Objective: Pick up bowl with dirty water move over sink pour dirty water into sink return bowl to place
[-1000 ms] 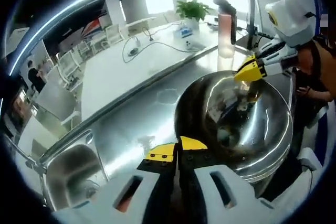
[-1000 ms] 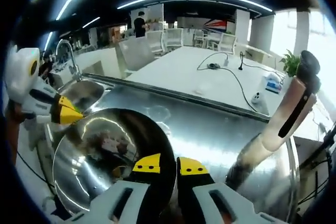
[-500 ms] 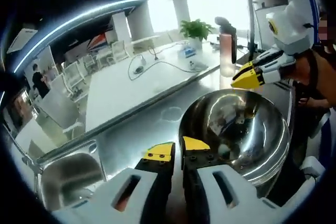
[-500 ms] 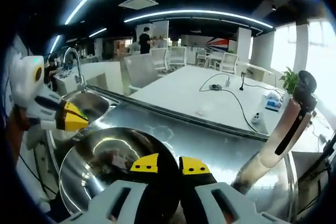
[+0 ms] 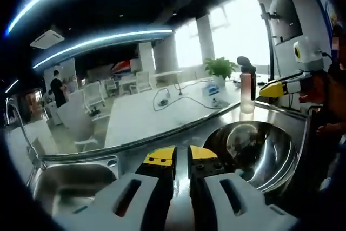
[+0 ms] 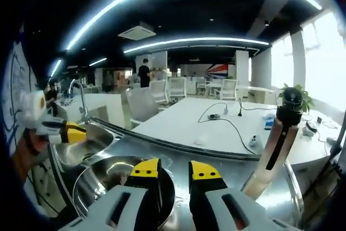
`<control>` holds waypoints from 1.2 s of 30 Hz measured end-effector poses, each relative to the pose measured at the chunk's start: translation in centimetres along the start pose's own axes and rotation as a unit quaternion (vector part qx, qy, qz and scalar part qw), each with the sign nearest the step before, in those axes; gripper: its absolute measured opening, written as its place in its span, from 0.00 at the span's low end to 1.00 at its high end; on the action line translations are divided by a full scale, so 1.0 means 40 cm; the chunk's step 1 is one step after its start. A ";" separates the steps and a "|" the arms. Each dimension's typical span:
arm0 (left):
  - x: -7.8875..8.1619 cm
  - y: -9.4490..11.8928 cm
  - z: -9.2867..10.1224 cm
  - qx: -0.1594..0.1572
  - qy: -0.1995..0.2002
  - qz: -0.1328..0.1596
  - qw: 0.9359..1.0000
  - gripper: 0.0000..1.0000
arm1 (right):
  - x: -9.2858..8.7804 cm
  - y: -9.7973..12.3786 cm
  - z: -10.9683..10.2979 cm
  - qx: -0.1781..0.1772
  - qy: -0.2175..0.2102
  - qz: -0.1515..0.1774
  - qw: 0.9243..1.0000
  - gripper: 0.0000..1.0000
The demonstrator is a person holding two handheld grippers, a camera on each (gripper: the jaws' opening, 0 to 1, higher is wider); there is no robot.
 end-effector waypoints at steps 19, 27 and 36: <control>-0.070 0.132 -0.110 0.118 0.008 0.026 0.993 0.06 | -0.035 0.128 0.080 0.049 0.002 0.070 0.996 0.31; -0.123 0.201 -0.129 0.176 0.013 0.046 0.983 0.09 | -0.054 0.207 0.143 0.016 -0.027 0.117 0.993 0.35; -0.164 0.241 -0.141 0.202 0.037 0.046 0.978 0.11 | -0.098 0.231 0.184 0.011 -0.028 0.117 0.993 0.38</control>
Point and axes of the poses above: the point that each gripper's makers call its tool centre point, and the gripper's own axes: y roughly backward along the fingers, z roughly to its right, x roughly out of its top, the point moved 10 cm from there along y, roughly backward along the fingers, and after that the axes turned 13 degrees about -y, right-handed, at the moved point
